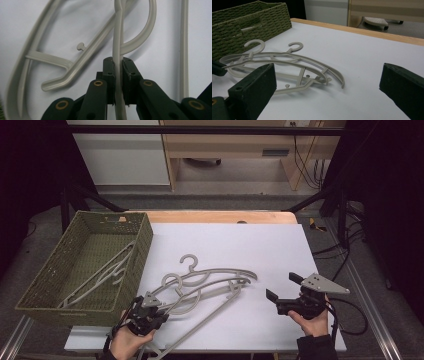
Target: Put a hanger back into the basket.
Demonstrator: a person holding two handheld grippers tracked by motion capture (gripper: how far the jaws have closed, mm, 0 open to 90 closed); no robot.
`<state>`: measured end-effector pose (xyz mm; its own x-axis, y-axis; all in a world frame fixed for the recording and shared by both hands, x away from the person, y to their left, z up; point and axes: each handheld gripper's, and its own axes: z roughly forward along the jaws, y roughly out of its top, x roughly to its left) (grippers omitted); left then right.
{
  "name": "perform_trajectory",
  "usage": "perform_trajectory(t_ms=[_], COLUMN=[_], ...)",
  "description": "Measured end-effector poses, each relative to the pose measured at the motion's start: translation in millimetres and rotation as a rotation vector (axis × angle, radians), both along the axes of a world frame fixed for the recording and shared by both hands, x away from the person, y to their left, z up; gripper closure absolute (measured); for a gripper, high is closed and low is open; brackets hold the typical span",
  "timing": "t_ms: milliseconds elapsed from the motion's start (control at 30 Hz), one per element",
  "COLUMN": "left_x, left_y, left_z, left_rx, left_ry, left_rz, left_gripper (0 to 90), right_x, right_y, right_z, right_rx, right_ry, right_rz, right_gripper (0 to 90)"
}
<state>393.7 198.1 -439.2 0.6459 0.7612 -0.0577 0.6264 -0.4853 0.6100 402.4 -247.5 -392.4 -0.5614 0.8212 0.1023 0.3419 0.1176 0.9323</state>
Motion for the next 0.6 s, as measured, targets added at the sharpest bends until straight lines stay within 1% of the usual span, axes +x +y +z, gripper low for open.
perform_trajectory(t_ms=[67, 100, 133, 267, 300, 333, 400, 467, 500, 533, 567, 600], left_x=[-1.7, -3.8, -3.8, -8.5, -9.1, -10.1, -13.0, -13.4, -14.3, -14.8, -16.1, -16.1], left_y=[1.5, 2.6, 2.6, 4.3, 5.2, 5.8, 6.5, 6.5, 7.1, 7.0, 7.8, 7.8], left_z=[4.2, 7.7, 7.7, 16.1, 18.9, 20.8, 26.1, 28.3, 30.4, 33.1, 38.1, 38.1], left_rx=[0.003, -0.005, -0.005, -0.036, -0.033, -0.044, -0.061, -0.057, -0.071, -0.07, -0.082, -0.082], left_ry=[-0.021, -0.039, -0.039, -0.081, -0.086, -0.095, -0.129, -0.128, -0.139, -0.137, -0.157, -0.157], left_rz=[-0.008, -0.015, -0.015, -0.016, -0.022, -0.022, -0.018, -0.021, -0.025, -0.026, -0.025, -0.025], left_gripper=[82.3, 82.4, 82.4, 82.5, 82.6, 82.6, 82.6, 82.6, 82.6, 82.6, 82.6, 82.6], right_x=[0.0, -0.1, -0.1, -0.3, -0.4, -0.4, -0.2, -0.2, -0.1, -0.1, -0.1, -0.1], right_y=[-0.1, -0.4, -0.4, -1.1, -1.6, -1.6, -1.8, -1.6, -1.6, -1.6, -1.7, -1.8], right_z=[0.2, 0.3, 0.3, 0.5, 0.6, 0.6, 0.4, 0.3, 0.1, 0.1, 0.3, 0.3], right_rx=[0.001, -0.001, -0.001, 0.001, 0.001, 0.001, 0.002, 0.004, 0.002, 0.002, 0.003, 0.004], right_ry=[-0.002, -0.003, -0.003, -0.004, -0.005, -0.005, -0.004, -0.002, -0.002, -0.002, -0.003, -0.002], right_rz=[0.001, 0.004, 0.004, -0.001, -0.001, -0.001, -0.002, -0.001, -0.001, -0.001, -0.001, -0.001], right_gripper=[1.1, 1.1, 1.1, 1.1, 1.1, 1.1, 1.1, 1.1, 1.1, 1.1, 1.1, 1.1])
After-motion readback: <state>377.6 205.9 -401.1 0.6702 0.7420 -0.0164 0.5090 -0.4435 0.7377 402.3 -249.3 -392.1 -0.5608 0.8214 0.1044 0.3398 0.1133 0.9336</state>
